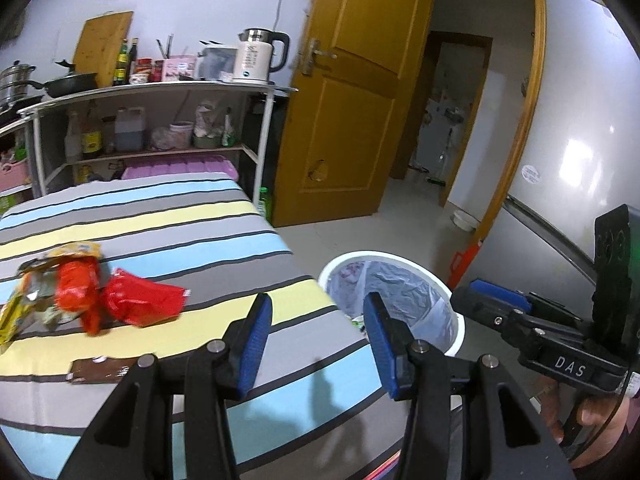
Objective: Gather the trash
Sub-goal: 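Move both open tools back toward the remaining wrappers on the table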
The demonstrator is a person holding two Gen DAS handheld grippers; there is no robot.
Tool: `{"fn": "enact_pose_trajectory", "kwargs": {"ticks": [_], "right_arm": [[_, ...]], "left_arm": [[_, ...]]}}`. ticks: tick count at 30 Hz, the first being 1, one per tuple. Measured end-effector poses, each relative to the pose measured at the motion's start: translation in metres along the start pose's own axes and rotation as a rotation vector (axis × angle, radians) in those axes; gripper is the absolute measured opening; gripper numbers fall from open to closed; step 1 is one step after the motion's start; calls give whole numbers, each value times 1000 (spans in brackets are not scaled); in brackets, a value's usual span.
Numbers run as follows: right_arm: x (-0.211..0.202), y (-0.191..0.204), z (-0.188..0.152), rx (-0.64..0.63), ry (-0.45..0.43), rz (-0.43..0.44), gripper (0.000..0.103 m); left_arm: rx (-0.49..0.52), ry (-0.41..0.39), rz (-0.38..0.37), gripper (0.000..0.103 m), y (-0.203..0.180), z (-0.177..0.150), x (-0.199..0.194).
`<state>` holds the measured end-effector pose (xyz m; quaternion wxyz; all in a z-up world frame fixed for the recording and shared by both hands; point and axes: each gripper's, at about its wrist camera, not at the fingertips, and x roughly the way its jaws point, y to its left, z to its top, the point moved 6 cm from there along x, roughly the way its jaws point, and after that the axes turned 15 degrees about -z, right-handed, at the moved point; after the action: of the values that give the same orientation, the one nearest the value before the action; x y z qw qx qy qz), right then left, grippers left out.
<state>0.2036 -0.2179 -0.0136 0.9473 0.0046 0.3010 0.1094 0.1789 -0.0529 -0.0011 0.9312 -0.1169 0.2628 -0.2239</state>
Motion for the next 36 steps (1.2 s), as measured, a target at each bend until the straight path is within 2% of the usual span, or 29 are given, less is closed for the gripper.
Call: {"fn": "enact_pose_trajectory", "kwargs": {"ticks": [16,36], "right_arm": [[0,63,-6,-110,3,97,47],[29,134,-7,-229,37,200,47]], "left_arm": [[-61,-57,133,49,59,-20,-58],[-125,-98,320,49,149,-35,-120]]}}
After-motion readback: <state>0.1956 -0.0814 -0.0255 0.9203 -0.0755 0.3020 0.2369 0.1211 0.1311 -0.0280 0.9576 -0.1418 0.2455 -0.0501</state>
